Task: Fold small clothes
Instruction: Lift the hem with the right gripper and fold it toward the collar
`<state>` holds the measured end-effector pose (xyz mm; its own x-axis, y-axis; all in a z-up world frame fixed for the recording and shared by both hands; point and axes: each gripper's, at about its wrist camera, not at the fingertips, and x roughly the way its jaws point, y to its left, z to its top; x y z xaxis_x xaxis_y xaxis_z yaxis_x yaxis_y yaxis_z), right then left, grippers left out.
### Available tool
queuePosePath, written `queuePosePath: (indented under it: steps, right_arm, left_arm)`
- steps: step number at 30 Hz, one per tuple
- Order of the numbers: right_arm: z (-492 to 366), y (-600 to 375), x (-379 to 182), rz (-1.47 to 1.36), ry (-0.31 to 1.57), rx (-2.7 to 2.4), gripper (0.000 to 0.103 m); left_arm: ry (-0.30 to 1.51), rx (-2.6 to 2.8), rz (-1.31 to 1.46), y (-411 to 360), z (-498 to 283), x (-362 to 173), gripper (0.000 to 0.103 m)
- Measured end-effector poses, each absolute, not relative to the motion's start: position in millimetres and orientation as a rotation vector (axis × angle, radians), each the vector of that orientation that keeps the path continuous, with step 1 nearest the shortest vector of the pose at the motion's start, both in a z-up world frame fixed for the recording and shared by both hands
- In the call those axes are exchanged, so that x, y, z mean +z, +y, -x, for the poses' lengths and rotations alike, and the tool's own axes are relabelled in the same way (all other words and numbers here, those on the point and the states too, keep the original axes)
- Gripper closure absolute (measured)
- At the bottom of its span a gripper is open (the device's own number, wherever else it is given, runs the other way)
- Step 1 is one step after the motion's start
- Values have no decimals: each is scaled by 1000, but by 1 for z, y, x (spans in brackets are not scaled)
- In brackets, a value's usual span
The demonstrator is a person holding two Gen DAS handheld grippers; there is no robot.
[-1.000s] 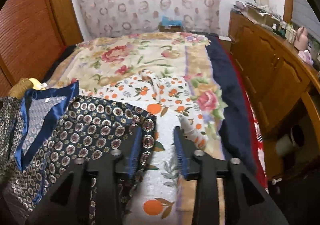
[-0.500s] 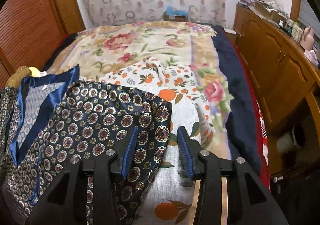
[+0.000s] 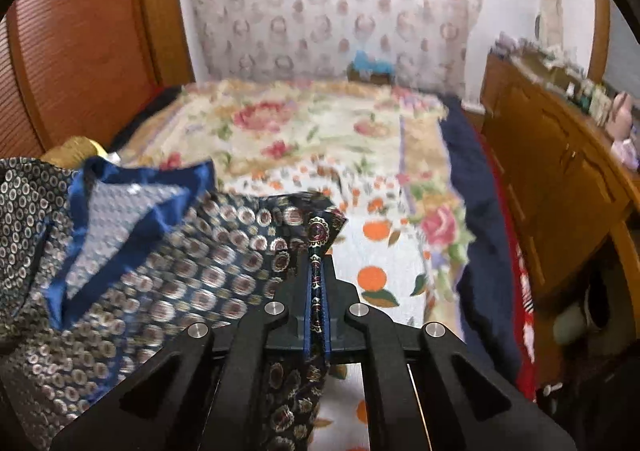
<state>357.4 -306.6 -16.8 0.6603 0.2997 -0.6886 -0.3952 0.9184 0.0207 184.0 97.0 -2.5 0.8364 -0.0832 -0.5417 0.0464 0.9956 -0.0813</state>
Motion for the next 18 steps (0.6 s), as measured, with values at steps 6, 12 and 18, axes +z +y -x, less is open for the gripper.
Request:
queuePosePath:
  steps: [6, 12, 18]
  right_arm:
    - [-309, -313, 23, 114, 652, 397, 103]
    - [-253, -322, 37, 86, 594, 412, 103]
    - [-199, -332, 27, 55, 597, 416, 103]
  left_arm:
    - [520, -87, 62, 92, -138, 11, 103]
    - [501, -88, 74, 92, -94, 5, 103]
    - [502, -87, 99, 90, -45, -14, 103]
